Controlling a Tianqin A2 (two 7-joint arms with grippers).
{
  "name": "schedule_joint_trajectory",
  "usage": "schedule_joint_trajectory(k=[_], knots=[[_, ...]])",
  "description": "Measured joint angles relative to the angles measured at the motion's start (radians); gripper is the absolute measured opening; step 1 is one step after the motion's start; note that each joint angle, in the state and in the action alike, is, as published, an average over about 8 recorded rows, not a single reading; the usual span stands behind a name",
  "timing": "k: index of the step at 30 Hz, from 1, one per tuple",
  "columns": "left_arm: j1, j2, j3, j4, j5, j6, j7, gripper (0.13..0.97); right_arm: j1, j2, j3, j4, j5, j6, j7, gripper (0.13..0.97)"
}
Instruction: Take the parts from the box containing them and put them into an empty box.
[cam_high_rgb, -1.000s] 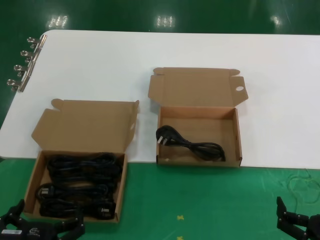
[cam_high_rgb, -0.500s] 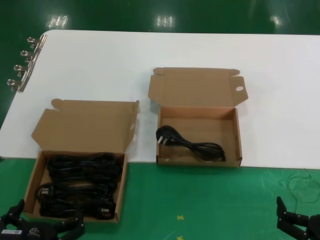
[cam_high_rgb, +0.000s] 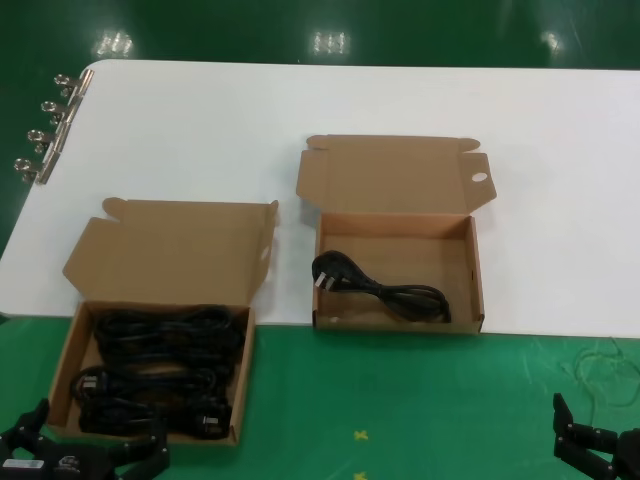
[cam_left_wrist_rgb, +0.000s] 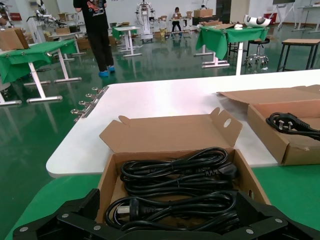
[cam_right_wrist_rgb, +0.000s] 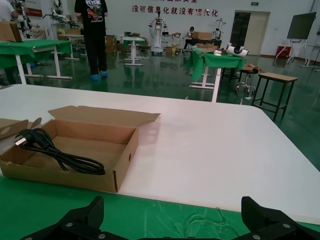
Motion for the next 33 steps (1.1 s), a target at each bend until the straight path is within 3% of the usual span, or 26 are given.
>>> schedule_joint_trajectory(k=[33], knots=[[0.0,0.0,0.0,0.0,0.0,0.0,0.0,0.966,0.0,0.0,0.0,0.0,0.0,0.0,0.0,0.966]])
